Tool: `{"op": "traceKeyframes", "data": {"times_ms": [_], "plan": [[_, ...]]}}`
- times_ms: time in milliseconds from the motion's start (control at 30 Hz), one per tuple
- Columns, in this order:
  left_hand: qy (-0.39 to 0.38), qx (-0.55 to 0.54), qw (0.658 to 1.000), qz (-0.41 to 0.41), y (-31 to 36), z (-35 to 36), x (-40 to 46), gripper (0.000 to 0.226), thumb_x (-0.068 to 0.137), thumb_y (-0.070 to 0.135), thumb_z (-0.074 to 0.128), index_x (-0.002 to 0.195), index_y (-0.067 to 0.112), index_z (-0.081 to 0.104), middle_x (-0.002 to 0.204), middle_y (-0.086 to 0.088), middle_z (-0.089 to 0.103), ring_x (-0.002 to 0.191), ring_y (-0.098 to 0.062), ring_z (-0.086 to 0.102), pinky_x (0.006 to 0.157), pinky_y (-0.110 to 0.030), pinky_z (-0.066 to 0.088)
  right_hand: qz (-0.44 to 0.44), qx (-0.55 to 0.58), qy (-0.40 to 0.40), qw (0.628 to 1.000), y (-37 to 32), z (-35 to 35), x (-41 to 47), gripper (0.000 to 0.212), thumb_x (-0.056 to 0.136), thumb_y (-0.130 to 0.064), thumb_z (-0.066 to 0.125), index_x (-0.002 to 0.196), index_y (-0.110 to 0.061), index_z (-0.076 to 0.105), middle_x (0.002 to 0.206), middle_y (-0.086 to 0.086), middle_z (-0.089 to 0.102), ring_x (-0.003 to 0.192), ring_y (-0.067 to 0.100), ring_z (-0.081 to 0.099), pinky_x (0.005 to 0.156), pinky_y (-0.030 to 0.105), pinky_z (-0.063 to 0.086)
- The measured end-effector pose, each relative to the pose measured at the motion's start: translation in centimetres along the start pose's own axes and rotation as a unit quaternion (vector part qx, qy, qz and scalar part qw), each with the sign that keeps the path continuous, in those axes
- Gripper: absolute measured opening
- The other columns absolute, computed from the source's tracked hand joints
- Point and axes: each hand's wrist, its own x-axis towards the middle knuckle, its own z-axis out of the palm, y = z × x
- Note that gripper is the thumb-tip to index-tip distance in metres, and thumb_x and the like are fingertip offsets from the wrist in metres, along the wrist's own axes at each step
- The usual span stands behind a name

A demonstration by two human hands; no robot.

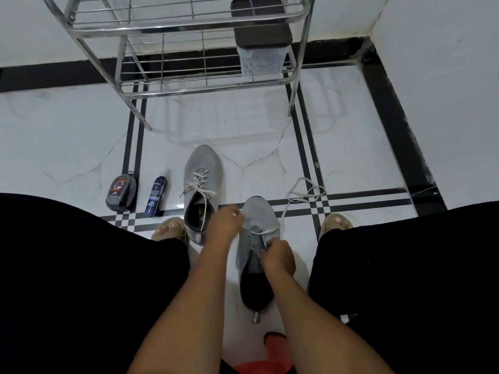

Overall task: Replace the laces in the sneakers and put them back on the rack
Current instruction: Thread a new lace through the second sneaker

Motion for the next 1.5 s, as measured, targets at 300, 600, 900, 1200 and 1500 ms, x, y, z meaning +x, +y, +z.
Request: {"op": "traceKeyframes", "data": {"times_ms": [300, 600, 900, 1200, 1500], "plan": [[0.002, 0.092, 0.996, -0.014, -2.7, 5.1, -1.2, 0.043, 0.098, 0.029, 0.036, 0.141, 0.033, 0.038, 0.128, -0.010, 0.058, 0.114, -0.032, 0.055, 0.082, -0.035, 0.041, -0.024, 0.026, -0.018, 0.999, 0.2, -0.1, 0.9, 0.029, 0.093, -0.036, 0.052, 0.096, -0.014, 0.070, 0.106, 0.009, 0.065, 0.095, 0.030, 0.063, 0.073, 0.031, 0.049], [0.148, -0.312, 0.916, -0.206, -3.0, 5.0, -0.1, 0.029, 0.098, 0.015, 0.039, 0.114, -0.001, 0.058, 0.114, -0.023, 0.063, 0.106, -0.038, 0.060, 0.085, -0.039, 0.049, 0.002, 0.037, -0.005, 0.999, 0.4, -0.2, 0.9, 0.025, 0.095, -0.028, 0.052, 0.100, -0.009, 0.068, 0.105, 0.012, 0.067, 0.094, 0.031, 0.063, 0.068, 0.028, 0.045], [-0.021, -0.047, 0.960, -0.276, -3.9, 2.9, -2.9, 0.053, 0.096, 0.019, 0.048, 0.147, 0.018, 0.035, 0.154, -0.004, 0.031, 0.138, -0.024, 0.037, 0.099, -0.032, 0.042, 0.011, 0.027, -0.008, 1.000, 0.3, -0.6, 0.8, 0.022, 0.094, -0.021, 0.054, 0.107, -0.010, 0.068, 0.108, 0.012, 0.067, 0.097, 0.032, 0.063, 0.068, 0.028, 0.045], [0.007, 0.067, 0.966, -0.251, -4.2, 4.9, -2.8, 0.066, 0.091, 0.028, 0.051, 0.148, 0.022, 0.018, 0.142, -0.015, 0.042, 0.127, -0.032, 0.046, 0.097, -0.045, 0.041, -0.010, -0.004, -0.015, 1.000, 0.2, -0.4, 0.8, 0.021, 0.094, -0.018, 0.051, 0.103, -0.013, 0.069, 0.108, 0.010, 0.066, 0.096, 0.030, 0.063, 0.067, 0.027, 0.044], [0.037, 0.121, 0.992, 0.027, -3.2, 6.0, -0.8, 0.025, 0.098, 0.025, 0.038, 0.120, 0.021, 0.048, 0.102, -0.013, 0.065, 0.092, -0.032, 0.060, 0.069, -0.036, 0.044, -0.013, -0.002, -0.016, 1.000, 0.3, -0.1, 1.2, 0.020, 0.092, -0.023, 0.054, 0.097, -0.014, 0.070, 0.104, 0.009, 0.068, 0.094, 0.030, 0.064, 0.069, 0.028, 0.048]]}}
